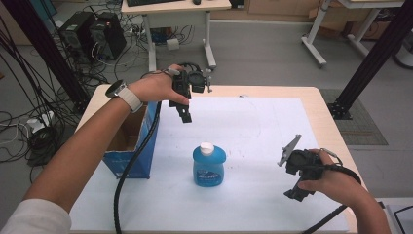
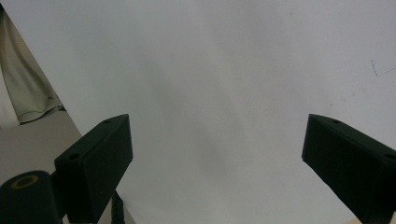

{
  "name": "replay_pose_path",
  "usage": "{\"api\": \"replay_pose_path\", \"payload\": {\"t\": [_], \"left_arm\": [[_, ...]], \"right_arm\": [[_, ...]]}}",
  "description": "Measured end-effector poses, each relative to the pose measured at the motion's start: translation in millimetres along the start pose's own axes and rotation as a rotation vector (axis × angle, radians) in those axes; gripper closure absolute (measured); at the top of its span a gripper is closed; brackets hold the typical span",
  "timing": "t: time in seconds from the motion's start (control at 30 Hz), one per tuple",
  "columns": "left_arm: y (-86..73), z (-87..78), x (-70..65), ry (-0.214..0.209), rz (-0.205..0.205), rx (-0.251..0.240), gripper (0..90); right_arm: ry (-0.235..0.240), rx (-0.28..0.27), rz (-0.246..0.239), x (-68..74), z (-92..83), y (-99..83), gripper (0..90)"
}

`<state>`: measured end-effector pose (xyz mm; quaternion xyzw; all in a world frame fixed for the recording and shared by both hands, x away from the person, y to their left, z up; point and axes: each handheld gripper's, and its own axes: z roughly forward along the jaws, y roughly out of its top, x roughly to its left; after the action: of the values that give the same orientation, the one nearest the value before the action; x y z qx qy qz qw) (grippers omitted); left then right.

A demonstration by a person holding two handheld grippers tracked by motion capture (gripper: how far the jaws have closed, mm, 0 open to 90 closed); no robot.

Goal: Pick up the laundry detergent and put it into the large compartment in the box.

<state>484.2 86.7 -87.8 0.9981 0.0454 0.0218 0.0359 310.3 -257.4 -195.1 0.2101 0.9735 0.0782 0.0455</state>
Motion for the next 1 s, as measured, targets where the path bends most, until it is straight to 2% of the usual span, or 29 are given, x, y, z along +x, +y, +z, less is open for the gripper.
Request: {"api": "replay_pose_path", "payload": {"t": [0.1, 0.47, 0.73, 0.87, 0.9, 0.97, 1.0], "left_arm": [[-3.9, -6.6, -3.3, 0.006, -0.012, -0.009, 8.9], [-4.8, -15.1, -14.7, 0.028, -0.007, -0.002, 8.3], [-14.6, -29.0, -24.9, 0.026, -0.006, -0.034, 8.3], [-19.9, -41.7, -40.8, 0.051, -0.007, -0.052, 7.9], [-19.9, -41.7, -40.8, 0.051, -0.007, -0.052, 7.1], [-21.8, -47.3, -51.9, 0.056, 0.005, -0.062, 6.7], [-21.8, -47.3, -51.9, 0.056, 0.005, -0.062, 6.7]], "right_arm": [[0.001, 0.001, -0.004, -0.6, 1.7, 0.0, 8.2], [-0.015, -0.004, -0.011, 4.4, -1.4, 1.8, 8.2], [-0.014, -0.002, -0.015, 10.5, -1.2, 2.3, 8.3], [-0.022, -0.004, -0.014, 14.3, -4.1, 2.6, 8.3], [-0.022, -0.004, -0.014, 14.3, -4.1, 2.6, 8.3], [-0.023, -0.013, -0.018, 15.7, -5.9, 1.8, 8.3], [-0.023, -0.013, -0.018, 15.7, -5.9, 1.8, 8.3]]}}
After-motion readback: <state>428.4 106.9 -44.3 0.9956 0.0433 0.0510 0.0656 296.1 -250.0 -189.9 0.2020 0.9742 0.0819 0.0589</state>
